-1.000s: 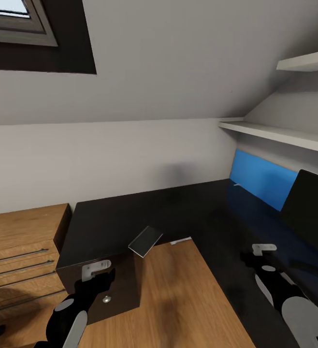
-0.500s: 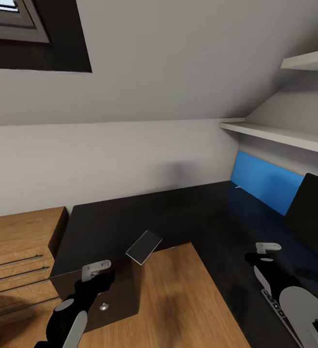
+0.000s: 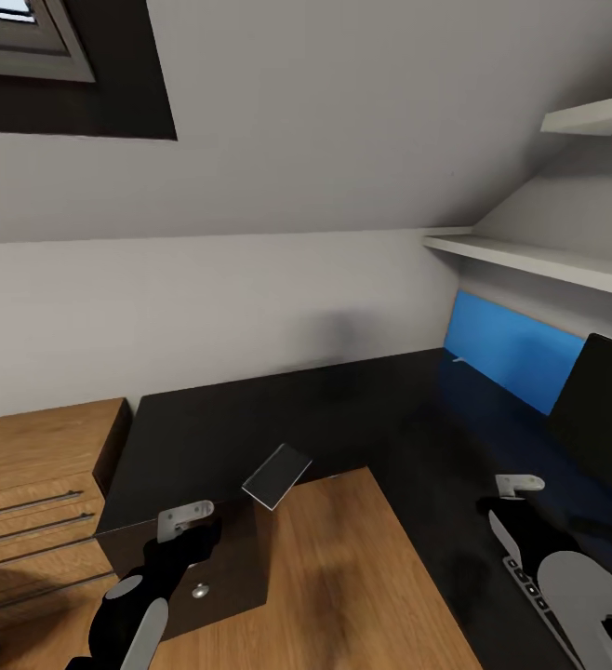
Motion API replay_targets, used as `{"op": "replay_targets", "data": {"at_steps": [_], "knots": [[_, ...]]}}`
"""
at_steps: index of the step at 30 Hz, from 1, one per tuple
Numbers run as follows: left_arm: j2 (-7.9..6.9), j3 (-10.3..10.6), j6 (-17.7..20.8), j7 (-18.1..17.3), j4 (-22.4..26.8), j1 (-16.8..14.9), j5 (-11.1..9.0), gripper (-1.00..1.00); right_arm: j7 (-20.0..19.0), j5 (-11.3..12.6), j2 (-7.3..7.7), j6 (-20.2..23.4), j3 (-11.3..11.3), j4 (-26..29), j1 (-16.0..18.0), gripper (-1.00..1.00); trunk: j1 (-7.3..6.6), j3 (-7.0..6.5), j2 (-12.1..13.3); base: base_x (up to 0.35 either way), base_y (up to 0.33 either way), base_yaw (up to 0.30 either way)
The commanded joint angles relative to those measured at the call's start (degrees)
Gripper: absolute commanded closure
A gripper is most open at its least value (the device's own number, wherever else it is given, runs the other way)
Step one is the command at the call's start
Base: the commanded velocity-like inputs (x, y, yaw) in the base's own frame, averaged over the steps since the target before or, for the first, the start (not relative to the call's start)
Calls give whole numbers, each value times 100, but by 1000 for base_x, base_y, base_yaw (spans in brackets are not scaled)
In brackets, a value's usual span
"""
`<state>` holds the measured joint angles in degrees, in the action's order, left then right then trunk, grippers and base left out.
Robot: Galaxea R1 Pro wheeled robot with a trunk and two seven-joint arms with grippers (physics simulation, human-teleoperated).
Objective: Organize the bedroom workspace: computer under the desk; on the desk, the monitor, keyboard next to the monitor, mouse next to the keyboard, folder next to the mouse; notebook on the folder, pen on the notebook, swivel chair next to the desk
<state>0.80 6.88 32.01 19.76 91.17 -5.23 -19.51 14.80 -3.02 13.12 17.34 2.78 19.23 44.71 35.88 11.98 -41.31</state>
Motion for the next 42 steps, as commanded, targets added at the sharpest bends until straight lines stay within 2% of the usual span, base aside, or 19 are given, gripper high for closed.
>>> {"op": "replay_targets", "data": {"at_steps": [1, 16, 18, 21, 32, 38, 42], "knots": [[-1, 6, 16, 54, 7, -5, -59, -100, 9, -29, -9, 30, 20, 14, 2, 100, 1, 9, -7, 0, 0, 0], [31, 23, 6, 49, 142, -5, -77, -100, 6, -35, -12, 110, 28, 205, 2, 100, 1, 9, -7, 0, 0, 0], [34, 30, -4, 51, 152, -5, -78, -100, -7, -28, -11, 405, 29, 206, 2, 100, 45, 45, -88, 0, 0, 0], [34, 32, -8, 53, 154, -5, -79, -100, -16, -24, -11, 556, 30, 209, 2, 100, 111, 99, -208, 0, 0, 0], [37, 33, -27, 54, 156, -5, -79, -100, -7, -23, -11, 622, 30, 212, 2, 100, 353, 296, -649, 0, 0, 0], [35, 33, -28, 54, 156, -5, -79, -100, -8, -30, -11, 608, 30, 212, 2, 100, 353, 296, -649, 0, 0, 0], [35, 34, -28, 54, 156, -5, -79, -100, -59, -35, -11, 444, -12, 186, 2, 100, 353, 296, -649, 0, 0, 0]]}}
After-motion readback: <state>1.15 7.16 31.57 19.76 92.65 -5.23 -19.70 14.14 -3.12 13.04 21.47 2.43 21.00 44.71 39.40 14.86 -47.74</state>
